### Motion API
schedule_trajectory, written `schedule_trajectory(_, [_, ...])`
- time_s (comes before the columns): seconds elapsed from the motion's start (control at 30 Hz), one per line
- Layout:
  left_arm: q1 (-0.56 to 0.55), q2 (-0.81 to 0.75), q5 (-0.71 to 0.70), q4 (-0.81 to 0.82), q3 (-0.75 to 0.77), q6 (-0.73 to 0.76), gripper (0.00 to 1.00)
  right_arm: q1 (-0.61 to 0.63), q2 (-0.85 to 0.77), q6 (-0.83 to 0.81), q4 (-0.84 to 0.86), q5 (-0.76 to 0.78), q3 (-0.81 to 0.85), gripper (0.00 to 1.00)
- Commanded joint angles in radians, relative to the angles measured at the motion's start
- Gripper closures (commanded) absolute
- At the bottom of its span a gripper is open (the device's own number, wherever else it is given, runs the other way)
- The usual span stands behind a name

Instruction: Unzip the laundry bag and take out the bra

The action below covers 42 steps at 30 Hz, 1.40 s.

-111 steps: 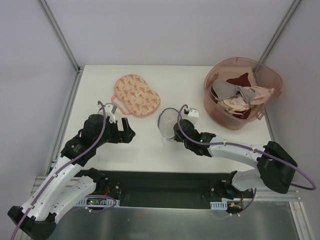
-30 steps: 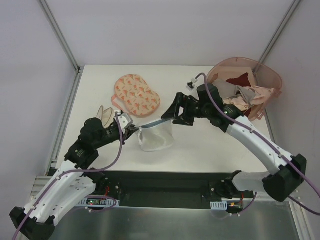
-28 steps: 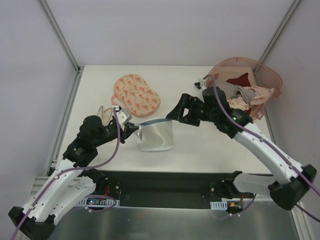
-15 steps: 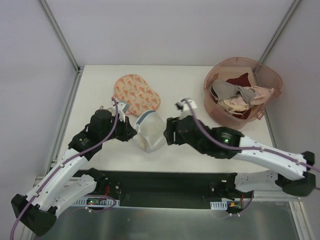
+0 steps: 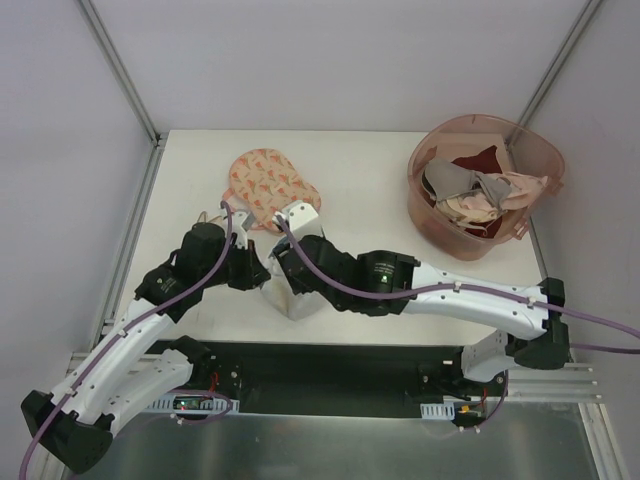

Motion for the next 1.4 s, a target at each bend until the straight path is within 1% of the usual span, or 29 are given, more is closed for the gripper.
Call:
schedule_trajectory(0.0, [-0.009,-0.023,0.015,-0.004,0.048,-0.036,1.0,0.003,0.099,-0.117,0.039,-0.061,0.134,0.53])
schedule_trajectory(0.1, [-0.009,-0.026,0.034,-0.011,0.059,-0.039,1.0,0.003,0.141,-0.143,0.037,-0.103,0.185,0.55])
schedule_trajectory(0.27, [-0.009,-0.029,0.061,-0.027,0.077,-0.045,1.0,-0.005,0.207,-0.161,0.034,-0.149,0.211,0.59])
schedule_trajectory(0.53, [-0.009,-0.033,0.071,-0.034,0.08,-0.045,1.0,-0.019,0.23,-0.164,0.034,-0.133,0.206,0.66])
schedule_trajectory(0.9, [-0.009,-0.039,0.079,-0.037,0.082,-0.046,1.0,-0.023,0.273,-0.233,0.011,-0.051,0.255,0.68])
schedule_trajectory(1.13, [-0.009,-0.043,0.087,-0.039,0.08,-0.04,1.0,-0.027,0.317,-0.261,-0.014,-0.04,0.306,0.68])
schedule_trajectory(1.37, [-0.01,-0.05,0.084,-0.043,0.082,-0.034,1.0,-0.027,0.325,-0.268,-0.026,-0.06,0.289,0.69])
